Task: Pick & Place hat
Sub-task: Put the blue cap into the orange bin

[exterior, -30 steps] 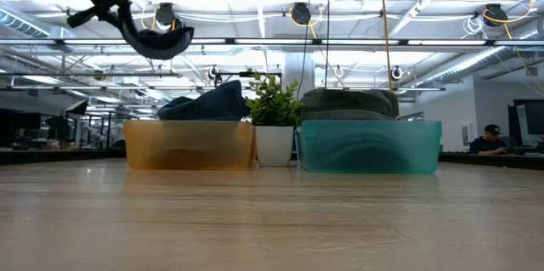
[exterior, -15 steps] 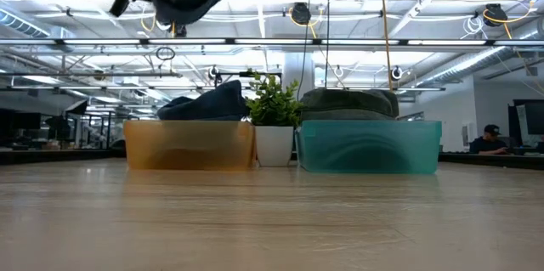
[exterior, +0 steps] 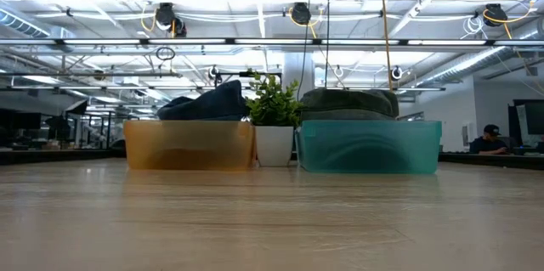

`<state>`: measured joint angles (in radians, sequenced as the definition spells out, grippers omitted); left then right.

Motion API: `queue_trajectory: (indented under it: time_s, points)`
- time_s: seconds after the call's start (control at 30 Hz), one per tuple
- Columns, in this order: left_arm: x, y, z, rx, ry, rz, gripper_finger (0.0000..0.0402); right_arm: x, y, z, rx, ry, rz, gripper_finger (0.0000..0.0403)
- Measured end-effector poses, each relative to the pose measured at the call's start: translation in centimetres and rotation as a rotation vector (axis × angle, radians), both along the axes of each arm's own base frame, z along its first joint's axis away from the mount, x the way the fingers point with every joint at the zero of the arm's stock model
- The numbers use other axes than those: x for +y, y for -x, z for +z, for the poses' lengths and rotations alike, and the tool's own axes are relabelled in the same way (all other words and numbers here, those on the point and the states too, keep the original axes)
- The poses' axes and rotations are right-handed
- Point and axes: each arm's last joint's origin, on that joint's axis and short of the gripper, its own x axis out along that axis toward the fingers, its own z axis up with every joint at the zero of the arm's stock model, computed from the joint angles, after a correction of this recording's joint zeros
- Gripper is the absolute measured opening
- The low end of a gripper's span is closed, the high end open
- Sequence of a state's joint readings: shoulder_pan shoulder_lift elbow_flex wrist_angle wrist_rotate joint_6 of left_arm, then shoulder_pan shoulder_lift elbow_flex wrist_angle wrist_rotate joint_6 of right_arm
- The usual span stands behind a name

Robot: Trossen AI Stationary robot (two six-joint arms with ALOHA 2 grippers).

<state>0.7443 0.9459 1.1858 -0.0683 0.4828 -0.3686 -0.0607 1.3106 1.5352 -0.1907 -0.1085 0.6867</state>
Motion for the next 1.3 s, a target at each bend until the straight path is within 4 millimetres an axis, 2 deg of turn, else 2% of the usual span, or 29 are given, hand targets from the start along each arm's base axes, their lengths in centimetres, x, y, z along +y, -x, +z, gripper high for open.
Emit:
queue_trajectory:
  time_s: [0.3,0.47,0.73,0.93,1.07,1.3]
  points:
    - [-2.7,-1.4,1.5,-0.104,-0.248,-0.131,0.0019,-1.7,0.0,-0.3,0.014,-0.230,0.049,0.0232]
    - [-4.5,-2.0,2.1,-0.163,-0.394,-0.201,0.0019,-2.5,-0.4,-1.3,-0.032,-0.365,0.166,0.0229]
    - [-6.7,-3.4,2.1,-0.197,-0.523,-0.241,0.0019,-3.5,-0.9,-4.9,-0.251,-0.583,0.273,0.0232]
    - [-7.3,-5.7,1.8,-0.222,-0.626,-0.217,0.0019,-3.5,-0.8,-7.7,-0.280,-0.652,0.299,0.0229]
    - [-7.1,-7.4,1.2,-0.220,-0.626,-0.220,0.0019,-3.3,-0.4,-7.6,-0.337,-0.639,0.327,0.0229]
    - [-6.7,-10.3,0.0,-0.231,-0.632,-0.230,0.0019,-2.6,-0.5,-7.5,-0.334,-0.654,0.357,0.0228]
